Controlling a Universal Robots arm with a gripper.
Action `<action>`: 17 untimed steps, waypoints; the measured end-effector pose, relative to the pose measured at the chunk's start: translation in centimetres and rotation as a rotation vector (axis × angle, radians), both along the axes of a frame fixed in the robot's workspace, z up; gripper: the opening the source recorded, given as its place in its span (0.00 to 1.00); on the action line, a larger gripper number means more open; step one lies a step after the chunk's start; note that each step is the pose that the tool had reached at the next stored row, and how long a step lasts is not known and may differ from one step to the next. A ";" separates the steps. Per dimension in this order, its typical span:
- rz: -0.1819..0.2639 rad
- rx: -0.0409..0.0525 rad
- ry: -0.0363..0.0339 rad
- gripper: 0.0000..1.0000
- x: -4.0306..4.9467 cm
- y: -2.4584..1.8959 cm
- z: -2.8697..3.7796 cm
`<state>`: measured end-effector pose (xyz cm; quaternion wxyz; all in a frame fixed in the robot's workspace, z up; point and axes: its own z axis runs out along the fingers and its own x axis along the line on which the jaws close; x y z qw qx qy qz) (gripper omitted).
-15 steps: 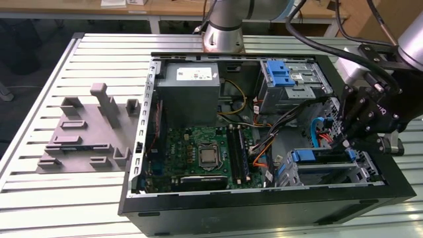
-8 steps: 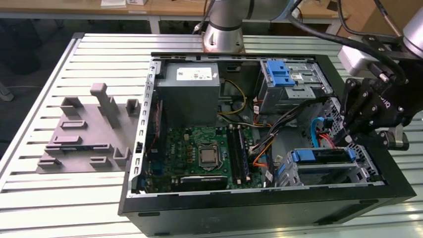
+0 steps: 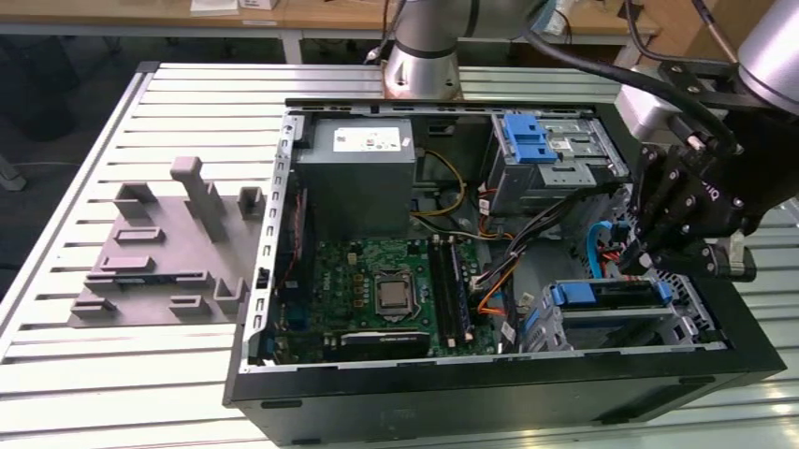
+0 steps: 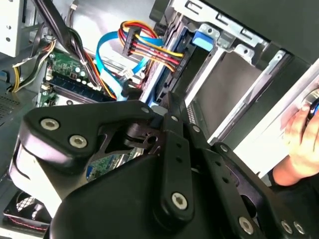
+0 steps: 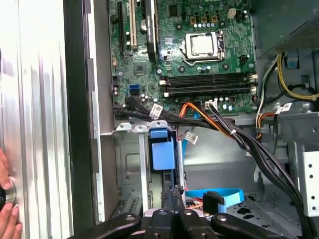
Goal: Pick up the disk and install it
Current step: 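Insert the second disk wire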
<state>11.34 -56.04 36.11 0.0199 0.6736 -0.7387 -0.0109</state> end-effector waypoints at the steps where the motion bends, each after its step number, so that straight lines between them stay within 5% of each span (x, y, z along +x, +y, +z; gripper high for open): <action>1: 0.000 0.0000 -0.0022 0.11 -0.09 0.00 0.12; 12: 0.000 0.0003 -0.0109 0.11 -0.42 0.61 2.44; 17: 0.000 0.0004 -0.0122 0.11 -0.71 0.87 2.76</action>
